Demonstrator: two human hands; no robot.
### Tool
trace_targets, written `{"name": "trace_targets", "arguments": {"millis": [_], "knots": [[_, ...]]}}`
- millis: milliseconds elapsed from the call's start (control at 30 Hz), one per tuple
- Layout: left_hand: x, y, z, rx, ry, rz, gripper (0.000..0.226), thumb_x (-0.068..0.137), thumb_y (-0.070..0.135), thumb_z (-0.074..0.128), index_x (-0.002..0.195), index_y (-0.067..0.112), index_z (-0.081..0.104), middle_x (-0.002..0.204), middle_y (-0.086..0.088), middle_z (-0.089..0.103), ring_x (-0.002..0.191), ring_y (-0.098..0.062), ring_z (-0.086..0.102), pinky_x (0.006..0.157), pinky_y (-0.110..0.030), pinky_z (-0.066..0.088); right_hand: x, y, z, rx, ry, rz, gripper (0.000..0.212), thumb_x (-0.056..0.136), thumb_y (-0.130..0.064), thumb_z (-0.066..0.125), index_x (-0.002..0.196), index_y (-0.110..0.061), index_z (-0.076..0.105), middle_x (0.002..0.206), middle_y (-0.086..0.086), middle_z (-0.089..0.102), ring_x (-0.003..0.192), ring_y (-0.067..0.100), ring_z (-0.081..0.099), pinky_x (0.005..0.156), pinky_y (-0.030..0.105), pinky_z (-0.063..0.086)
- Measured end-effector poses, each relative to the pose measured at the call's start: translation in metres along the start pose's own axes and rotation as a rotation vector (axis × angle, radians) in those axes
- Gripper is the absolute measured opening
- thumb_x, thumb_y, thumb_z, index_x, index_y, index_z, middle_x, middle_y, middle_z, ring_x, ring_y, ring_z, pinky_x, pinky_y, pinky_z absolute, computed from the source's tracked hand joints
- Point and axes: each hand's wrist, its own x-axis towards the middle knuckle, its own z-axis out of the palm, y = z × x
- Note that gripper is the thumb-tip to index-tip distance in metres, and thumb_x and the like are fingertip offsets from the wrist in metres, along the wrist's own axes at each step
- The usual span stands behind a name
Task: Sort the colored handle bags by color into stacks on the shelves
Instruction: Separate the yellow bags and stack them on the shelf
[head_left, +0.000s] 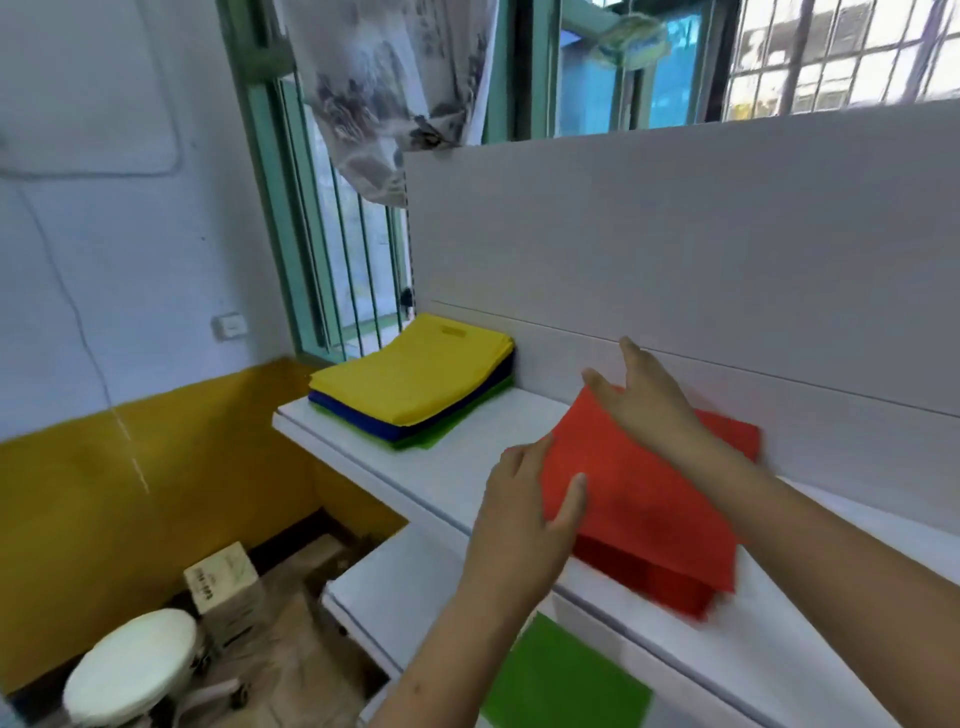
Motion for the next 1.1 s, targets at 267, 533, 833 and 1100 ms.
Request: {"name": "trace_targets", "arguments": {"millis": [267, 533, 833, 1100], "knots": [[0.036, -0.118, -0.102, 0.067, 0.031, -0.105, 0.059, 0.096, 0.055, 0.044, 0.150, 0.032, 0.033, 0.146, 0.015, 0.037, 0.134, -0.001, 0.033, 0.101, -0.016, 0.030, 0.058, -0.095, 0.105, -0.001, -0.034, -0.011, 0.072, 0.094, -0.047, 0.053, 0.142, 0.003, 0.033, 0.147, 0.021, 0.037, 0.134, 0.035, 0.036, 0.106, 0.042, 0.032], [0.134, -0.212, -0.134, 0.068, 0.104, -0.180, 0.059, 0.095, 0.053, 0.050, 0.147, 0.028, 0.039, 0.145, 0.011, 0.038, 0.133, -0.007, 0.035, 0.096, -0.018, 0.029, 0.161, -0.103, 0.175, -0.260, -0.093, -0.008, 0.096, 0.088, -0.063, 0.051, 0.154, -0.008, 0.008, 0.160, 0.014, 0.013, 0.145, 0.034, 0.019, 0.112, 0.048, 0.031], [0.273, -0.328, -0.150, 0.634, -0.068, -0.306, 0.097, 0.083, 0.079, 0.040, 0.156, 0.020, 0.014, 0.162, -0.010, 0.014, 0.149, -0.029, 0.009, 0.120, -0.047, 0.014, 0.234, -0.090, 0.244, -0.688, -0.129, 0.035, 0.114, 0.079, -0.074, 0.053, 0.153, -0.007, 0.000, 0.161, 0.012, 0.005, 0.143, 0.036, 0.021, 0.112, 0.047, 0.031], [0.291, -0.361, -0.141, 0.720, -0.304, -0.287, 0.095, 0.085, 0.081, 0.024, 0.156, 0.018, 0.018, 0.164, -0.006, 0.009, 0.151, -0.023, 0.001, 0.116, -0.059, -0.005, 0.239, -0.093, 0.275, -0.776, -0.146, 0.162, 0.087, 0.093, -0.062, 0.042, 0.155, -0.012, 0.008, 0.163, 0.007, 0.005, 0.147, 0.034, 0.011, 0.117, 0.049, 0.018]]}}
